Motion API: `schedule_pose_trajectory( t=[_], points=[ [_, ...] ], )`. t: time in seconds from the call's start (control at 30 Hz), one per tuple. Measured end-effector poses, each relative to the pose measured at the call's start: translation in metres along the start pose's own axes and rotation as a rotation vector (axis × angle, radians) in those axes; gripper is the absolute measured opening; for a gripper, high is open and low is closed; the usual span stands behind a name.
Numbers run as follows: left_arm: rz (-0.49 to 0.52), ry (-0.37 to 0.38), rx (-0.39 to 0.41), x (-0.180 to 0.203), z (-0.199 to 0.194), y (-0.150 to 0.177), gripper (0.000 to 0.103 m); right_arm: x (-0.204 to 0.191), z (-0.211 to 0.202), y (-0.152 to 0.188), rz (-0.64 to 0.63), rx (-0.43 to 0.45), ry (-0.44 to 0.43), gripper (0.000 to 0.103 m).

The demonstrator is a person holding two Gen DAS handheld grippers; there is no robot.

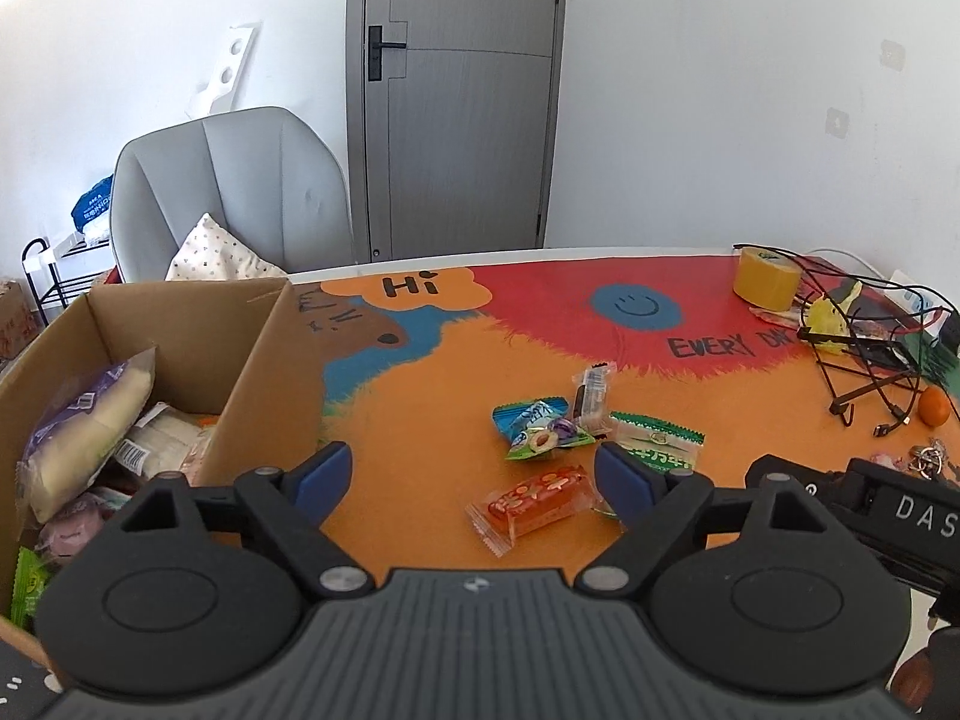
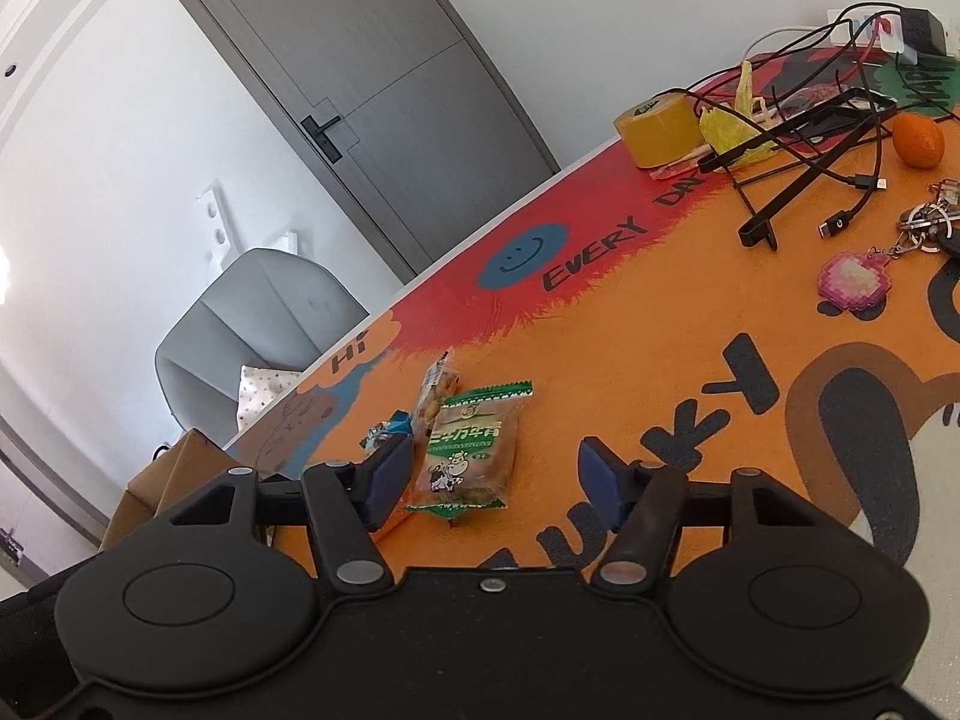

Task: Organize snacks
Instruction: 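Grasp the red patterned bar with the left tool while the right tool grasps the green milk-candy packet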

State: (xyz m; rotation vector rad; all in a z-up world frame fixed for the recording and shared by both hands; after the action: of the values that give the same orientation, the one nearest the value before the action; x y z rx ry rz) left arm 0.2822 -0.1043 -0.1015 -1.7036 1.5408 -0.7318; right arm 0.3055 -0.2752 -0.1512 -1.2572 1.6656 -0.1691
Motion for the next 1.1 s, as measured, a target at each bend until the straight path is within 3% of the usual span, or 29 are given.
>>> schedule_pose_trajectory(
  t=[0.17, 0.33, 0.8, 0.87, 0.93, 1.1],
  points=[
    [0.027, 0.039, -0.016, 0.014, 0.01, -0.002, 0.086, 0.007, 0.007, -0.006, 0.017, -0.007, 0.007, 0.061],
    [0.009, 0.051, -0.098, 0.016, 0.034, 0.005, 0.062, 0.006, 0.018, -0.008, 0.006, -0.024, 0.007, 0.061],
    [-0.015, 0.045, -0.161, 0.013, 0.07, 0.014, 0.06, -0.006, 0.045, -0.007, -0.037, -0.073, 0.022, 0.061],
    [-0.015, 0.052, -0.156, 0.013, 0.07, 0.013, 0.048, -0.01, 0.05, -0.005, -0.049, -0.087, 0.022, 0.061],
    [-0.031, 0.073, -0.162, 0.012, 0.069, 0.012, 0.02, -0.014, 0.055, -0.003, -0.06, -0.098, 0.025, 0.061],
    [-0.074, 0.094, -0.161, 0.001, 0.063, 0.008, 0.018, -0.028, 0.065, 0.002, -0.098, -0.121, 0.035, 0.062]
  ],
)
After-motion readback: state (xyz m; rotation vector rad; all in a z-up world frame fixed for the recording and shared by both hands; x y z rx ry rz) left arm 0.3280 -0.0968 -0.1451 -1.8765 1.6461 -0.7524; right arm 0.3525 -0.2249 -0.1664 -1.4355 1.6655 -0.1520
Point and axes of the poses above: each gripper's, at about its wrist camera, not at the fingertips, and z roughly the way its jaws point, x to its right, y to its underside, the point moved 5 cm from there along z, roughly the way its jaws point, and after that the axes turned 6 degrees about z, right-handed, at the moved point
